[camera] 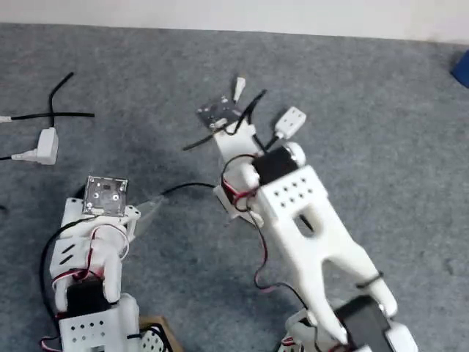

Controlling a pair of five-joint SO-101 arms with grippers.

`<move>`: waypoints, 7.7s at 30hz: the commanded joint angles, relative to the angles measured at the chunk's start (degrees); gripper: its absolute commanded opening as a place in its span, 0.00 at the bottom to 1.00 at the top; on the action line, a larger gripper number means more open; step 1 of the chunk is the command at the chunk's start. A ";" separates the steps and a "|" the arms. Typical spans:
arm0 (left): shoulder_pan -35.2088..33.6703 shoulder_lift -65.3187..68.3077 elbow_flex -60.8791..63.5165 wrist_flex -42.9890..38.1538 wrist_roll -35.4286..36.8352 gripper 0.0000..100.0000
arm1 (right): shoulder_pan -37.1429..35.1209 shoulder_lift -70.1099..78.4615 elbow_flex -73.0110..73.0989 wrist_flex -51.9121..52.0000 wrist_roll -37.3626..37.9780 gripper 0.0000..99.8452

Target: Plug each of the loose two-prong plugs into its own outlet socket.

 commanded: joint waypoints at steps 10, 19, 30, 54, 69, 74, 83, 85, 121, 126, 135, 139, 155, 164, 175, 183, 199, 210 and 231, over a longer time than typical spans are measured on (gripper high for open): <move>-2.24 -0.48 6.29 -2.64 0.00 0.45 | 3.74 2.42 -3.38 -0.13 7.03 0.01; -2.24 -0.48 6.29 -2.55 0.00 0.45 | 4.70 2.33 -4.00 1.19 7.91 0.01; -2.15 -0.31 6.29 -2.46 0.00 0.45 | 10.95 2.42 -3.74 0.92 8.26 0.01; -1.01 0.04 6.29 0.97 -0.18 0.45 | 10.77 13.32 -9.89 2.15 8.09 0.01; -0.92 0.04 6.29 0.97 -0.18 0.45 | 4.70 13.41 -9.89 2.42 8.00 0.01; -0.92 0.04 6.29 1.14 -0.18 0.45 | 3.91 13.58 -9.45 1.98 5.63 0.01; -0.92 0.13 6.37 1.14 -0.18 0.45 | 4.88 13.58 -9.45 1.89 6.86 0.01; -0.92 0.13 6.37 1.14 -0.18 0.45 | 5.49 13.58 -9.27 1.10 6.86 0.01; -0.92 0.13 6.37 1.23 -0.18 0.45 | 9.19 13.58 -5.58 -0.57 6.77 0.01; -0.92 0.13 6.37 1.23 -0.18 0.45 | 8.66 13.67 -5.58 -0.84 6.51 0.01; -0.92 0.13 6.37 1.23 -0.18 0.45 | 7.25 13.67 -2.15 -2.77 6.42 0.01; -0.92 0.13 6.37 1.23 -0.18 0.45 | 6.99 13.58 -2.33 -2.86 6.42 0.01; -0.92 0.13 6.37 1.23 -0.18 0.45 | 5.05 13.58 -2.51 -2.77 4.04 0.01; -0.92 0.13 6.37 1.23 -0.18 0.45 | 5.32 22.64 -2.42 -5.41 4.04 0.01; -1.10 -0.04 6.37 1.14 -0.18 0.45 | 5.32 29.93 -2.51 -7.96 3.96 0.01; -1.01 -0.40 6.37 1.14 -0.26 0.45 | 5.14 29.67 -11.38 3.03 1.58 0.19; 4.09 0.13 -0.40 9.58 -0.26 0.45 | 13.85 26.86 -50.86 21.58 -9.14 0.32; 14.20 3.12 -22.37 28.57 -0.18 0.45 | 46.99 28.09 -54.11 16.57 -4.48 0.32; 41.54 90.33 -82.77 39.65 0.26 0.45 | 54.29 27.38 7.16 -28.26 0.79 0.32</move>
